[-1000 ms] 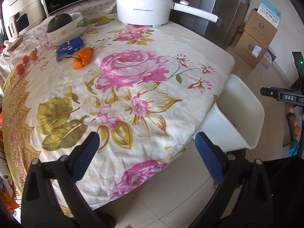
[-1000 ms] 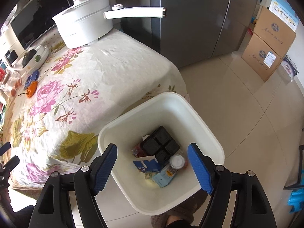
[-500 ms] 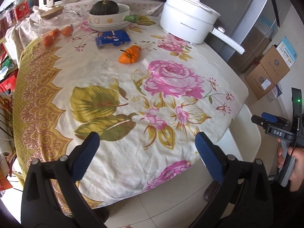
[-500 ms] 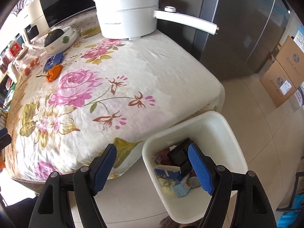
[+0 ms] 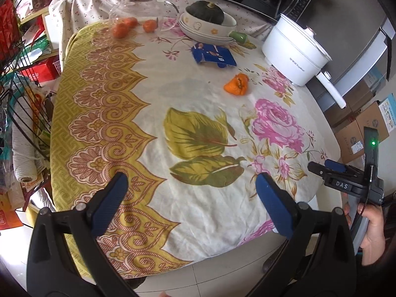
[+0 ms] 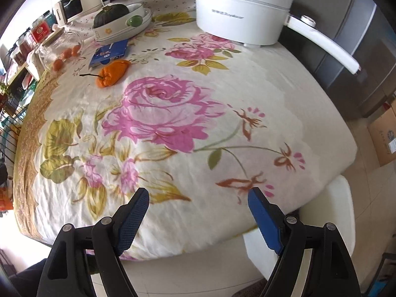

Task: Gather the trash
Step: 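Move both open tools back over the table toward the orange pepper, then grasp the orange pepper by its stem with the right tool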

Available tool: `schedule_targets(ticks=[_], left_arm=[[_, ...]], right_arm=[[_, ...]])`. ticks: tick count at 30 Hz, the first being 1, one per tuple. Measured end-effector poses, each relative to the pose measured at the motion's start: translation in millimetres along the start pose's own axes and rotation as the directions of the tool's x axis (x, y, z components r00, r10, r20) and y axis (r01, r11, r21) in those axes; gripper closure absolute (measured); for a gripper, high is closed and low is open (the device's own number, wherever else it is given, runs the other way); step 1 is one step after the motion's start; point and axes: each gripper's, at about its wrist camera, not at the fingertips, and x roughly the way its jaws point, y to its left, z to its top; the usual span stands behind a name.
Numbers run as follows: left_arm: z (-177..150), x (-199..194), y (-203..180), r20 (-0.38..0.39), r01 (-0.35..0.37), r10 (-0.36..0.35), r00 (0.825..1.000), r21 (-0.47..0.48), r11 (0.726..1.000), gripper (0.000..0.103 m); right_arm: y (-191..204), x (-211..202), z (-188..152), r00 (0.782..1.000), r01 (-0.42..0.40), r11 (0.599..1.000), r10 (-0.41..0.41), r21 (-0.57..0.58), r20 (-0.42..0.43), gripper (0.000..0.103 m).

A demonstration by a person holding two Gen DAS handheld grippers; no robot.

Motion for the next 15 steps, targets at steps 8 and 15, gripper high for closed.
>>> schedule_targets(ticks=[8, 15], left_arm=[[13, -6, 32, 0.033, -0.075, 0.077, 0.997, -0.045, 0.996, 0.001], [27, -10, 53, 0.045, -0.087, 0.092, 0.995, -0.107, 0.990, 0.001]], right_arm=[[72, 27, 77, 0.992, -0.125, 0.992, 0.124, 0.031, 0.018, 0.019], [107, 50, 126, 0.988, -0.149, 0.985, 0.146, 0.083, 0.041, 0.019]])
